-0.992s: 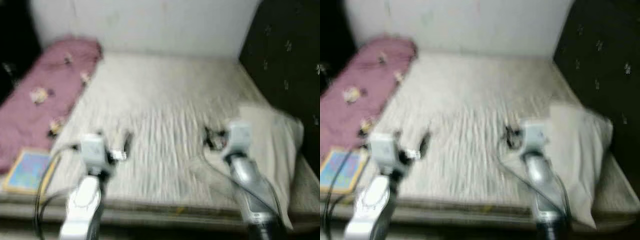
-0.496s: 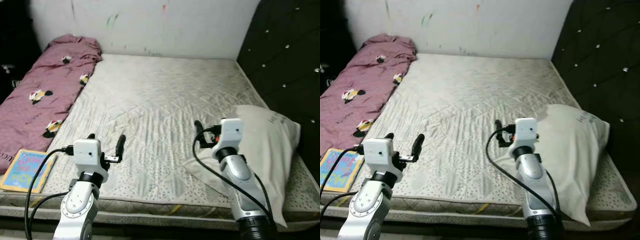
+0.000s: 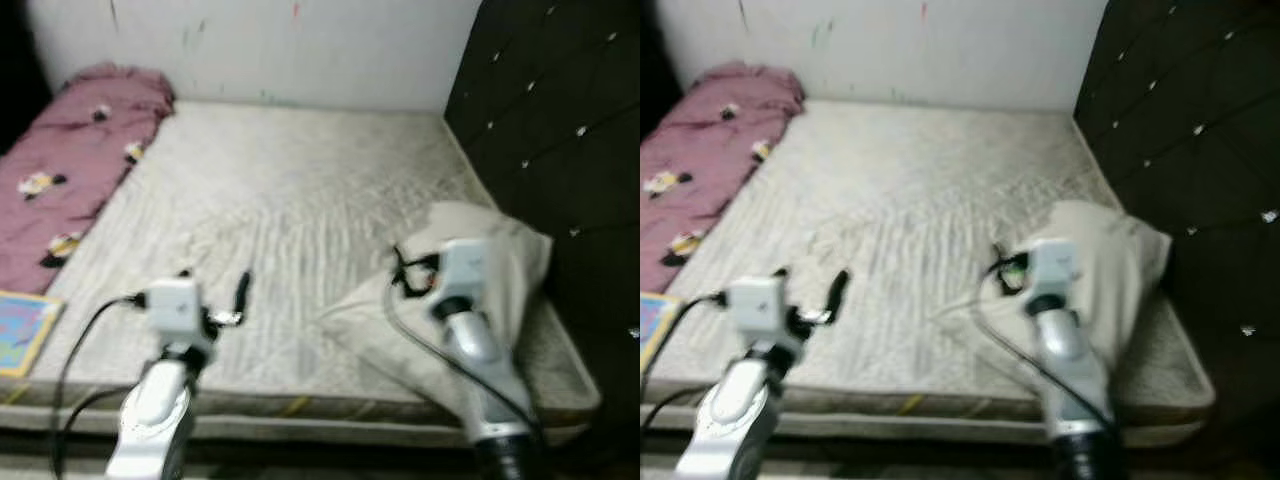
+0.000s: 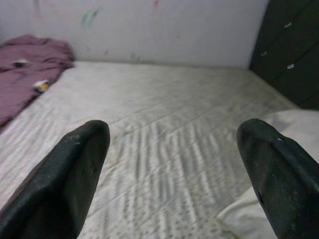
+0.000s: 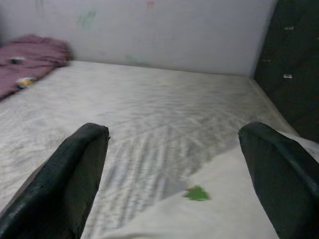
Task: Clean up the room
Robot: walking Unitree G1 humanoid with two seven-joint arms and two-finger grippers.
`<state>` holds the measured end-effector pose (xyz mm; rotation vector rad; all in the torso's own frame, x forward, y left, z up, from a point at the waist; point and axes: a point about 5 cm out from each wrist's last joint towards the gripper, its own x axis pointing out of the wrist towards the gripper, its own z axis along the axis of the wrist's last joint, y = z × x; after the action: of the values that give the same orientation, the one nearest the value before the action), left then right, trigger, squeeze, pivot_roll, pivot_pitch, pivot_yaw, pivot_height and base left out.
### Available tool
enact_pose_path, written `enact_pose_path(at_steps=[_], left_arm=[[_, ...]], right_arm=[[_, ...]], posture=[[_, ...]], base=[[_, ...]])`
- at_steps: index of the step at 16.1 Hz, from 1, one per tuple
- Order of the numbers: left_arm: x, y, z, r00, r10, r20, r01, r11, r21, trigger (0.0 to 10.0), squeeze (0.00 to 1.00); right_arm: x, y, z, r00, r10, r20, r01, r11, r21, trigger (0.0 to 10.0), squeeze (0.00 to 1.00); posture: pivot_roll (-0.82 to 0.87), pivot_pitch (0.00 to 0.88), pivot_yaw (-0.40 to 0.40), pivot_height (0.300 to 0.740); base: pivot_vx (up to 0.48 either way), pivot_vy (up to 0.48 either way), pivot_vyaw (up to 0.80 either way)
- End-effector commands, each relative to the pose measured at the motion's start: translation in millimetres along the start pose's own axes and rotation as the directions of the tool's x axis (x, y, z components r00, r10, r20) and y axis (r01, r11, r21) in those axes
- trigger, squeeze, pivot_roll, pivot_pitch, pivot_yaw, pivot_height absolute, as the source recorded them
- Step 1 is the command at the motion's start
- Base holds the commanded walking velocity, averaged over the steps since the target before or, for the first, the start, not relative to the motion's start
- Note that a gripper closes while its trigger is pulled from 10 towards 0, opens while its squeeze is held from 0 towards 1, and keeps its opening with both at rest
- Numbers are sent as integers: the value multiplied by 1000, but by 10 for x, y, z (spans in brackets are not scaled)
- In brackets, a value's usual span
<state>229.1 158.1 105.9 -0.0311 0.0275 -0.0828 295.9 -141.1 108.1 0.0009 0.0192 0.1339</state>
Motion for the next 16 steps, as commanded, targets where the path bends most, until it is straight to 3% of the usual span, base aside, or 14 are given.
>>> enact_pose_path(at_steps=[1, 7, 12, 16], left_arm=[[24, -50, 43, 1000, -12, 17, 13, 1000, -5, 10000, 0], [25, -60, 38, 1000, -17, 15, 18, 1000, -5, 10000, 0], [57, 8, 54, 998, 60, 32, -61, 998, 16, 10000, 0], [65, 4, 71, 998, 41, 40, -41, 999, 15, 10000, 0]], right_arm=[[-10, -104, 18, 1000, -30, 4, 30, 999, -20, 10000, 0], [-16, -104, 21, 1000, -27, 10, 27, 999, -26, 10000, 0], [-11, -110, 16, 1000, -30, 8, 30, 999, -24, 10000, 0], [-7, -104, 12, 999, -33, 7, 33, 999, -18, 10000, 0]], posture=[[-42, 0, -22, 740], [-44, 0, -19, 740], [-44, 0, -19, 740], [-45, 0, -17, 740]], base=[[0, -480, 0], [0, -459, 0], [0, 0, 0], [0, 0, 0]])
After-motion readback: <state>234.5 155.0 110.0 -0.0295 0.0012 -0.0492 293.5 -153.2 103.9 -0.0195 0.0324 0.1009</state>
